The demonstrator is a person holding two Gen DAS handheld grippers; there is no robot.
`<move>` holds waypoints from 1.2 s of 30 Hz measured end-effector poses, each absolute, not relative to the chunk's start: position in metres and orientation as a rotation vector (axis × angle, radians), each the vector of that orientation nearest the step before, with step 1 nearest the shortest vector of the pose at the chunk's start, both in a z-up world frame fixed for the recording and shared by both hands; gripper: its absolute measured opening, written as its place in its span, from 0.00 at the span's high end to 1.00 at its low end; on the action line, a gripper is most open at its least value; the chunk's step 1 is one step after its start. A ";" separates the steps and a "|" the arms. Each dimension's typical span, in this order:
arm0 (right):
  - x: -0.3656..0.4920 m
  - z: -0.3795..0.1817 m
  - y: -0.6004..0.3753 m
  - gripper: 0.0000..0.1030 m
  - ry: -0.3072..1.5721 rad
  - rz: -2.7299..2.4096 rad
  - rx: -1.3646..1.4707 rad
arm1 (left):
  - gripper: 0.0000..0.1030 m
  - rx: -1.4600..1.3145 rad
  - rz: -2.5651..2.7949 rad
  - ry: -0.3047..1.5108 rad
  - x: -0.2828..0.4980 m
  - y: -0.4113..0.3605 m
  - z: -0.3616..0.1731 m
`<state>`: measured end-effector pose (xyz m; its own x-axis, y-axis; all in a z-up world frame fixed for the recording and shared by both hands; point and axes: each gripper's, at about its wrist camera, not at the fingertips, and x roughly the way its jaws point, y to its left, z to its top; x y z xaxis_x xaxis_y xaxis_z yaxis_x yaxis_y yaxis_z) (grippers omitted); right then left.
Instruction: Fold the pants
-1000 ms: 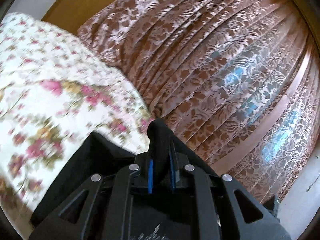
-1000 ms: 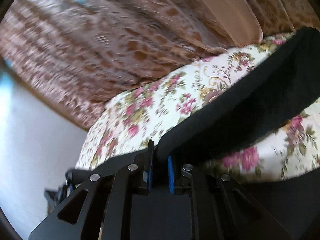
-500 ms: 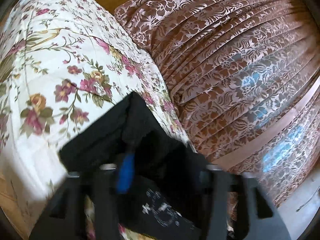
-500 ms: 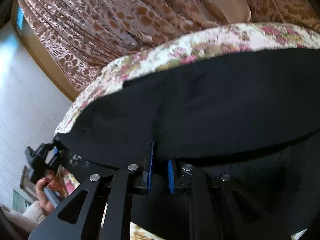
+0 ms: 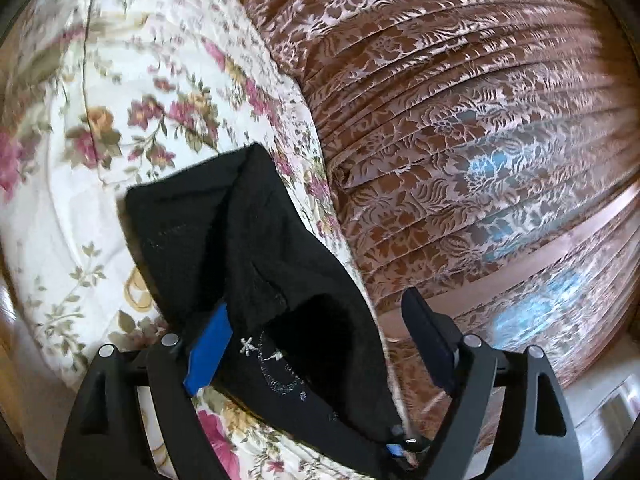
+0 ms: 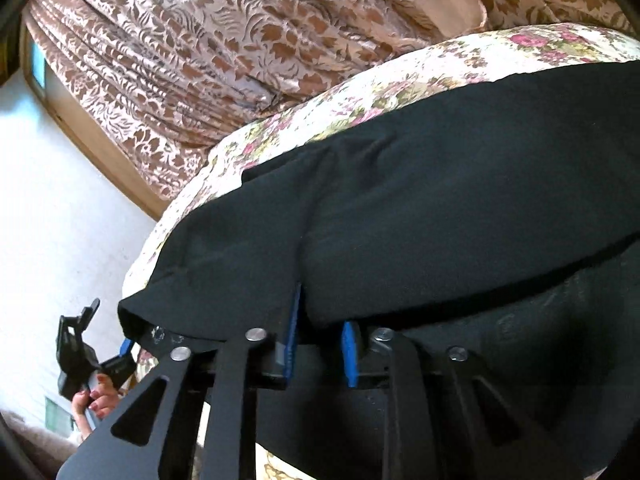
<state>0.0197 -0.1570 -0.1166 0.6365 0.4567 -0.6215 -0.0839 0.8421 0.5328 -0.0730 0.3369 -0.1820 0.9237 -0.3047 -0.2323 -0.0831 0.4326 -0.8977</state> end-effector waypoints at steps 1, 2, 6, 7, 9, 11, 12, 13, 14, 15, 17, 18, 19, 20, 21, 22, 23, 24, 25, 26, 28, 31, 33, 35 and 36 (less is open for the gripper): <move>0.018 -0.114 -0.163 0.67 0.816 0.303 0.506 | 0.21 -1.088 -0.080 0.384 -0.079 0.335 -0.178; 0.017 -0.111 -0.168 0.59 0.806 0.287 0.516 | 0.20 -1.081 -0.048 0.374 -0.084 0.336 -0.178; 0.013 -0.105 -0.193 0.55 0.780 0.223 0.555 | 0.20 -1.109 0.010 0.369 -0.098 0.338 -0.177; 0.012 -0.105 -0.199 0.55 0.778 0.207 0.569 | 0.20 -1.085 0.047 0.368 -0.102 0.336 -0.173; 0.010 -0.107 -0.217 0.55 0.774 0.162 0.612 | 0.20 -1.009 0.104 0.361 -0.112 0.330 -0.164; 0.009 -0.110 -0.230 0.55 0.769 0.139 0.661 | 0.20 -0.983 0.069 0.377 -0.112 0.323 -0.158; 0.008 -0.111 -0.235 0.55 0.765 0.134 0.687 | 0.20 -0.984 0.034 0.392 -0.110 0.319 -0.157; 0.008 -0.112 -0.240 0.55 0.760 0.127 0.707 | 0.20 -0.991 -0.012 0.412 -0.104 0.314 -0.158; 0.008 -0.113 -0.243 0.55 0.756 0.127 0.723 | 0.20 -1.001 -0.040 0.428 -0.100 0.312 -0.160; 0.009 -0.113 -0.246 0.55 0.752 0.128 0.739 | 0.20 -1.011 -0.062 0.440 -0.095 0.310 -0.163; 0.012 -0.114 -0.251 0.55 0.744 0.128 0.765 | 0.20 -1.030 -0.079 0.463 -0.082 0.307 -0.168; 0.014 -0.114 -0.253 0.55 0.740 0.129 0.779 | 0.20 -1.034 -0.080 0.464 -0.077 0.307 -0.170; 0.016 -0.114 -0.255 0.55 0.735 0.124 0.799 | 0.20 -1.039 -0.073 0.471 -0.068 0.309 -0.173; 0.017 -0.114 -0.258 0.55 0.730 0.120 0.816 | 0.20 -1.042 -0.064 0.475 -0.063 0.310 -0.175; 0.017 -0.115 -0.262 0.55 0.725 0.115 0.833 | 0.19 -1.050 -0.056 0.476 -0.057 0.312 -0.179; 0.017 -0.115 -0.265 0.55 0.720 0.110 0.850 | 0.19 -1.056 -0.040 0.492 -0.050 0.315 -0.183; 0.018 -0.116 -0.270 0.55 0.716 0.097 0.870 | 0.21 -1.066 -0.004 0.527 -0.042 0.318 -0.188; 0.019 -0.116 -0.273 0.55 0.714 0.089 0.881 | 0.23 -1.091 0.007 0.536 -0.037 0.321 -0.192; 0.019 -0.117 -0.278 0.55 0.705 0.082 0.900 | 0.27 -1.125 0.005 0.525 -0.034 0.325 -0.194; 0.020 -0.117 -0.282 0.55 0.699 0.075 0.910 | 0.39 -1.145 0.020 0.522 -0.030 0.328 -0.195; 0.022 -0.116 -0.287 0.64 0.695 0.051 0.910 | 0.64 -1.121 0.065 0.569 -0.019 0.334 -0.192; 0.030 -0.111 -0.292 0.88 0.710 0.008 0.849 | 0.82 -1.139 0.042 0.573 -0.009 0.344 -0.181; 0.034 -0.104 -0.294 0.91 0.695 0.011 0.840 | 0.84 -1.138 0.014 0.539 -0.008 0.350 -0.168; 0.033 -0.087 -0.293 0.91 0.655 0.036 0.812 | 0.85 -1.115 -0.022 0.503 -0.012 0.357 -0.153; 0.030 -0.075 -0.290 0.91 0.632 0.056 0.783 | 0.86 -1.097 -0.037 0.492 -0.015 0.359 -0.146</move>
